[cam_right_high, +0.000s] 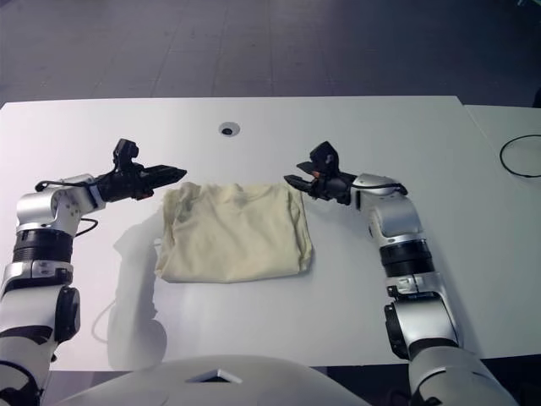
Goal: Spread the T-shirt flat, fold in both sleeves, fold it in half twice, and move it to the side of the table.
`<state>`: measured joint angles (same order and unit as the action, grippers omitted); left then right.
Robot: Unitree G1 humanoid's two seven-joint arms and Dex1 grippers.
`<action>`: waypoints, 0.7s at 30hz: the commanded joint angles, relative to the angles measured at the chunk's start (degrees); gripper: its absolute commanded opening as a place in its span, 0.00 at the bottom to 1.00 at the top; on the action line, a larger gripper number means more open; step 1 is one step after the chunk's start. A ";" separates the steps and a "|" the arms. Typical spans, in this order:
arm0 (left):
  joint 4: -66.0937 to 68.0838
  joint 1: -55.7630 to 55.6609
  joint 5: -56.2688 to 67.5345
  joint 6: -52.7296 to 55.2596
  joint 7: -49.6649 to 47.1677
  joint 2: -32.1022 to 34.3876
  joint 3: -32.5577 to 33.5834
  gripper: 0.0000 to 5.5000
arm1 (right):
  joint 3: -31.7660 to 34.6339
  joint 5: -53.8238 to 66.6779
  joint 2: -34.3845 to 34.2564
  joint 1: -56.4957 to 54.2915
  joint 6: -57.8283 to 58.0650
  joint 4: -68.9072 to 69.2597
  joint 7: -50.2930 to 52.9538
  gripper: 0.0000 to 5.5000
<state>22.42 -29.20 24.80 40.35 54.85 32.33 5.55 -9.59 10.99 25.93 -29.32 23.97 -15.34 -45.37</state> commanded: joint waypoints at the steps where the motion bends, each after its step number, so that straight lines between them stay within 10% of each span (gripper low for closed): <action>1: -25.17 14.30 -1.75 0.35 -0.90 5.24 -3.38 0.61 | -6.46 -8.59 -2.50 -7.94 -12.11 -12.09 -0.96 0.59; 13: -52.55 26.89 -14.91 1.87 -4.87 20.74 -16.04 0.98 | -7.40 -16.76 -1.98 -11.95 -26.26 -31.93 -1.35 0.95; 21: -50.71 27.62 -25.56 -2.49 -5.25 25.52 -23.60 0.98 | -8.48 -19.76 -1.99 -10.00 -29.94 -34.05 -1.05 0.98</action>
<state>-29.87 -2.45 2.07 38.72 48.44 55.40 -15.88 -16.46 -6.23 23.27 -41.61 -6.15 -48.74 -45.70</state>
